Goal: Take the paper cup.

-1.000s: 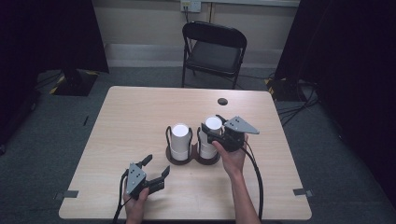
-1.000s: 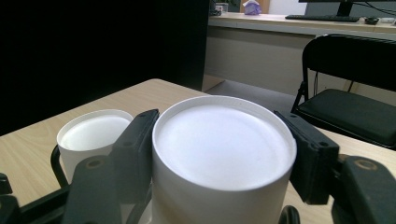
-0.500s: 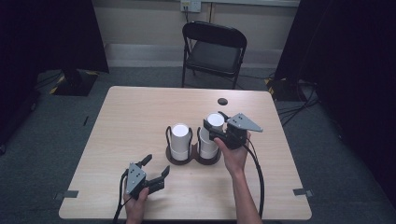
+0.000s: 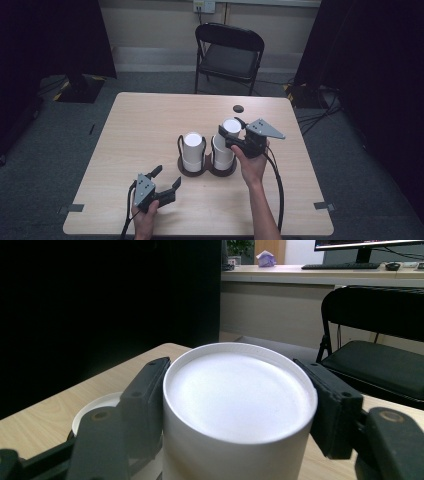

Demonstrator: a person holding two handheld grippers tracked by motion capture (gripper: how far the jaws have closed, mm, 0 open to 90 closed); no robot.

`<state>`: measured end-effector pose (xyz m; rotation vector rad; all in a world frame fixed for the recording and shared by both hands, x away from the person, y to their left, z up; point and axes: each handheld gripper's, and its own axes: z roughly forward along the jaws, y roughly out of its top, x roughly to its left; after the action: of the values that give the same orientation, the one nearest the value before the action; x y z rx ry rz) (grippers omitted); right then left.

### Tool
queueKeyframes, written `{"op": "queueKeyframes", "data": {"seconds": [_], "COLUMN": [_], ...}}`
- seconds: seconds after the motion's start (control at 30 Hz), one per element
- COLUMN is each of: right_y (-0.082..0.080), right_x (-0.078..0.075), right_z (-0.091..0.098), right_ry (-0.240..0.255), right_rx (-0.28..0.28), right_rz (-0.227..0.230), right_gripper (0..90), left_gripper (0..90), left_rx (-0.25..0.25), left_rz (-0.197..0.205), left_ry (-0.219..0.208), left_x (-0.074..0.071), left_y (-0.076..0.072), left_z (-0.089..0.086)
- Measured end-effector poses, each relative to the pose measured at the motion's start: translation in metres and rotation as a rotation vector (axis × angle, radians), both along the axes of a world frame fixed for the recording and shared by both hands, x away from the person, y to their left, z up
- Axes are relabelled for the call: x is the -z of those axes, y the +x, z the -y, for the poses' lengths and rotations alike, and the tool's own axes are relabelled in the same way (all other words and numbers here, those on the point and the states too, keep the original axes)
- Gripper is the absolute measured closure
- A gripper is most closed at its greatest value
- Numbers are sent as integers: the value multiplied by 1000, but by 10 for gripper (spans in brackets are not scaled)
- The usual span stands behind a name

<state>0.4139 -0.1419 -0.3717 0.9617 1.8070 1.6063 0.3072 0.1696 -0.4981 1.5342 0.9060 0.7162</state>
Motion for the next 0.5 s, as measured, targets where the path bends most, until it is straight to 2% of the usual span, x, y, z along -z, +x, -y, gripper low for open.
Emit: {"op": "queueKeyframes", "data": {"seconds": [0.17, 0.27, 0.33, 0.4, 0.5], "right_y": [-2, -3, -4, -5, -7], "right_x": [-2, -5, -7, -8, -10], "right_z": [0, 1, 2, 2, 4], "right_ry": [13, 21, 25, 23, 38], "right_rx": [-3, -6, -8, -10, -14], "right_rz": [5, 14, 12, 19, 23], "right_gripper": [341, 342, 342, 342, 343], "left_gripper": [201, 201, 202, 203, 203], "left_rx": [7, 49, 41, 56, 90], "left_rz": [-33, -77, -82, -88, -87], "left_ry": [-13, -51, -55, -54, -88], "left_x": [-1, -1, -1, -1, -2], "left_y": [3, 6, 7, 7, 7], "left_z": [-1, -4, -4, -4, -6]}}
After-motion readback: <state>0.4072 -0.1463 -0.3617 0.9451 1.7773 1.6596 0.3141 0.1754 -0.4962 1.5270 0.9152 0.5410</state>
